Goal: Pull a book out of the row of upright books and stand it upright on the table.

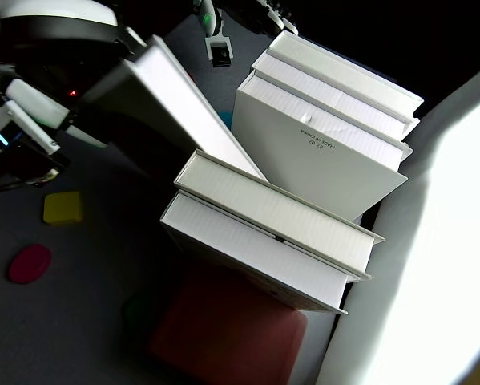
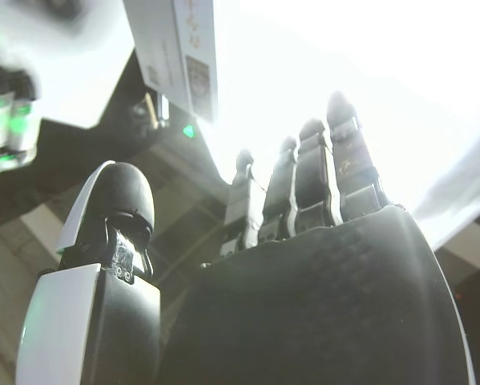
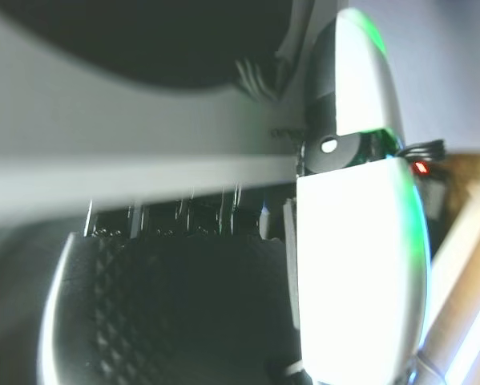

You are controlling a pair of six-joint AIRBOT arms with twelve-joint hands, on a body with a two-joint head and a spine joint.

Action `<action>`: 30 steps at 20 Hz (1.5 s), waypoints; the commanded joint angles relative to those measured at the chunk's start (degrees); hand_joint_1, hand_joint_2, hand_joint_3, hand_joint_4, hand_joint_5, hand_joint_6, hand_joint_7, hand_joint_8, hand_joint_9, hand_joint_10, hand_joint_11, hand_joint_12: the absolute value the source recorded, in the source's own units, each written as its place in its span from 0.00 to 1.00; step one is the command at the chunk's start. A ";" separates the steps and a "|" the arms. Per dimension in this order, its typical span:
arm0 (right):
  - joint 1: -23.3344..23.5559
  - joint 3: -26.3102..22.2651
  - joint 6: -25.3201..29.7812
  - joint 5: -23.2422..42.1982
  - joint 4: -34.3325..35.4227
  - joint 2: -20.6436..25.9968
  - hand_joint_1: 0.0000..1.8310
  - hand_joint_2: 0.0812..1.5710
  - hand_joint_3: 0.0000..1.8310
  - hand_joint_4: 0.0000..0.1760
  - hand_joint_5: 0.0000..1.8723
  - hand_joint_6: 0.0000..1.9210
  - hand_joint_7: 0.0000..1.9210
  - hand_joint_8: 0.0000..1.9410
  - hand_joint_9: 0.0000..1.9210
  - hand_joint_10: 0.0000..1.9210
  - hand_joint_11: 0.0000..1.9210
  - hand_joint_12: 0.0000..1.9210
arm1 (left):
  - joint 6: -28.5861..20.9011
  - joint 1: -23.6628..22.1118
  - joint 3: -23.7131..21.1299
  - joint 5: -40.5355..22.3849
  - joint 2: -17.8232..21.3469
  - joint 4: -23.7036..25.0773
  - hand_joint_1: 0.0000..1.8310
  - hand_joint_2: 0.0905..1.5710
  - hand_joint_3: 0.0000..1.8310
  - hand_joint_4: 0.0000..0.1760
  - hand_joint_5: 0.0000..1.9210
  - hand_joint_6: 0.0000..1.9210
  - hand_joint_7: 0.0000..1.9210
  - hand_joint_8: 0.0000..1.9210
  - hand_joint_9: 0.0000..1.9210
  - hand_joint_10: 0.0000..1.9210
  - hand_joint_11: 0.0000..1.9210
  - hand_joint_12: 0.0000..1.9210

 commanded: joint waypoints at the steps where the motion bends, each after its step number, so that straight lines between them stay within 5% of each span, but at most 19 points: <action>1: 1.36 -0.38 -0.85 -0.94 3.97 -0.06 0.66 0.71 0.10 0.00 0.39 0.63 0.43 0.79 0.40 0.85 0.30 0.95 | -0.57 -0.08 0.30 -7.39 -0.33 -1.41 0.20 0.86 0.00 0.37 0.04 0.00 0.00 0.00 0.00 0.00 0.00 0.00; 4: 2.36 -0.99 -0.85 3.32 6.27 0.77 0.66 0.77 0.01 0.00 0.41 0.56 0.41 0.82 0.38 0.89 0.23 1.00 | -0.59 -0.06 0.34 -7.42 -0.39 -1.44 0.20 0.85 0.00 0.39 0.04 0.00 0.00 0.00 0.00 0.00 0.00 0.00; 6: 3.14 -1.63 -0.88 5.77 7.38 1.51 0.66 0.78 0.00 0.00 0.38 0.60 0.41 0.83 0.33 0.94 0.18 1.00 | -0.59 -0.06 0.38 -7.42 -0.42 -1.44 0.19 0.85 0.00 0.44 0.04 0.00 0.00 0.00 0.00 0.00 0.00 0.00; 7: 3.47 -1.83 -0.88 6.88 8.01 1.80 0.71 0.81 0.00 0.00 0.35 0.65 0.38 0.83 0.27 0.93 0.07 1.00 | -0.59 -0.06 0.38 -7.43 -0.44 -1.45 0.18 0.85 0.00 0.50 0.04 0.00 0.00 0.00 0.00 0.00 0.00 0.00; 16: 6.09 -2.43 -1.27 16.92 15.65 4.46 0.72 0.82 0.00 0.00 0.34 0.67 0.37 0.84 0.25 0.93 0.03 1.00 | -0.59 -0.06 0.56 -7.51 -0.62 -1.54 0.18 0.84 0.00 0.55 0.04 0.00 0.00 0.00 0.00 0.00 0.00 0.00; 23: 5.26 0.78 -0.47 7.45 11.72 0.89 0.72 0.82 0.00 0.00 0.34 0.67 0.37 0.84 0.25 0.93 0.03 1.00 | -0.61 -0.10 0.65 -7.33 -0.81 -1.78 0.19 0.85 0.00 0.46 0.04 0.00 0.00 0.00 0.00 0.00 0.01 0.01; 24: 5.18 1.40 0.14 6.58 10.97 0.22 0.72 0.82 0.00 0.00 0.34 0.67 0.37 0.84 0.25 0.93 0.03 1.00 | -0.64 -0.10 0.69 -7.33 -0.84 -1.78 0.20 0.85 0.00 0.51 0.04 0.00 0.00 0.00 0.00 0.00 0.00 0.00; 25: 5.04 2.61 1.68 5.70 9.87 -0.97 0.72 0.82 0.00 0.00 0.34 0.67 0.37 0.84 0.25 0.93 0.03 1.00 | -0.65 -0.11 0.78 -7.28 -0.92 -1.78 0.20 0.84 0.00 0.44 0.04 0.00 0.00 0.00 0.00 0.00 0.00 0.00; 30: 5.23 5.70 5.77 5.61 5.51 -5.90 0.72 0.82 0.00 0.00 0.34 0.67 0.37 0.84 0.25 0.93 0.03 1.00 | -0.83 -0.11 1.32 -6.97 -1.53 -2.03 0.21 0.86 0.00 0.43 0.05 0.00 0.00 0.00 0.00 0.00 0.00 0.00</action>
